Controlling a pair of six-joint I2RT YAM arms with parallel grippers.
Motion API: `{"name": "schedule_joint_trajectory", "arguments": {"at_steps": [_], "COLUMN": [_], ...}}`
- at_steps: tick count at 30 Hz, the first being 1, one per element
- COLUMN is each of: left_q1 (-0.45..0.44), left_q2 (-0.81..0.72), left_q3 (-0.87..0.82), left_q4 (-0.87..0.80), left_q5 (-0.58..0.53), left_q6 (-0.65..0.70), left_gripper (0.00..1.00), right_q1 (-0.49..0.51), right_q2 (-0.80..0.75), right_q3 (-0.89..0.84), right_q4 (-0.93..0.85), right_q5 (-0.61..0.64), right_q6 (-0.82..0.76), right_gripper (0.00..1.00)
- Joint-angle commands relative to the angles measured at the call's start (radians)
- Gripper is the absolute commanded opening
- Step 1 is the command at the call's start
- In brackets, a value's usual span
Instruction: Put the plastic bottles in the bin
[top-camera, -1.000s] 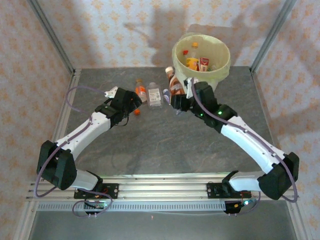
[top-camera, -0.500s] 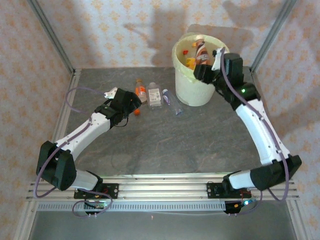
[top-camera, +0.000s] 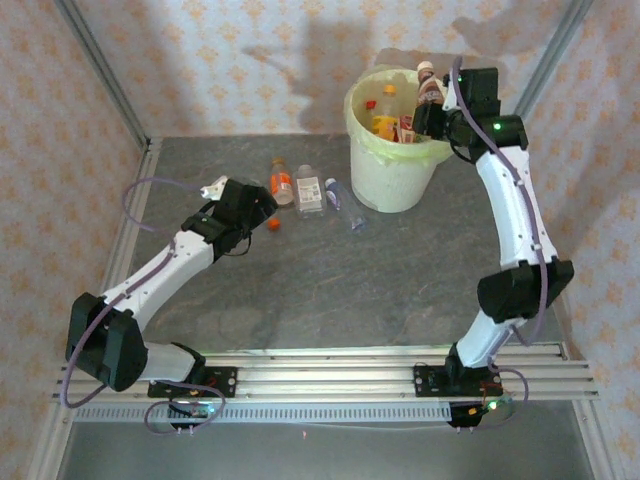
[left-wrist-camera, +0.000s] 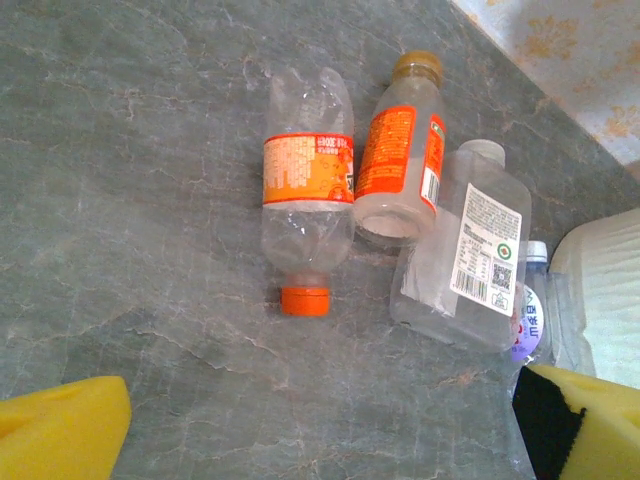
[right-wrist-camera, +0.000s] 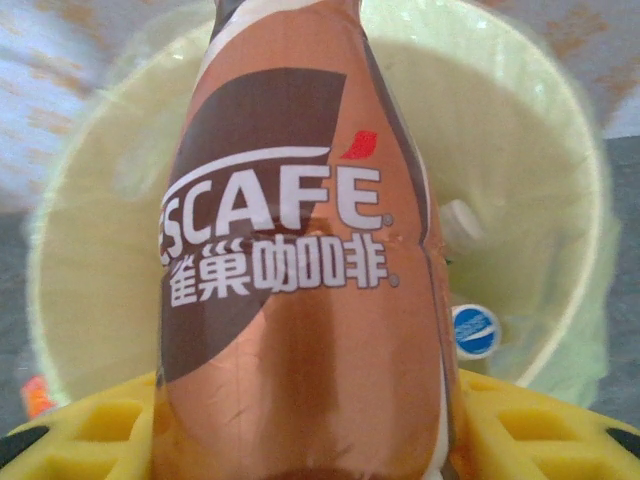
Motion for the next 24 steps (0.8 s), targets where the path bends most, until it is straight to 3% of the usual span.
{"name": "schedule_joint_trajectory", "arguments": {"at_steps": [1,8,11,15,24], "left_q1": [0.009,0.014,0.016,0.018,0.021], "left_q2": [-0.041,-0.059,-0.069,-0.082,-0.055], "left_q3": [-0.02,-0.025,-0.031,-0.037,-0.035], "left_q4": [-0.035,-0.052,-0.06,-0.066,-0.044], "left_q5": [-0.043,-0.049,-0.059,-0.072,-0.051], "left_q6": [-0.006,-0.006,-0.005,-0.005,-0.012], "left_gripper": [1.0,1.0,1.0,1.0,1.0], "right_q1": [-0.009,-0.009,-0.008,-0.009,-0.009], "right_q2": [0.089,0.268,0.32,0.326,0.252], "right_q3": [0.149,0.419,0.501,0.511,0.476], "right_q4": [-0.167,-0.261,-0.29,-0.283,-0.231], "right_q5": [0.12,0.27,0.302,0.335,0.358], "right_q6": [-0.059,-0.087,-0.11,-0.131,-0.12], "right_gripper": [0.52,0.57,0.68,0.84,0.92]}}
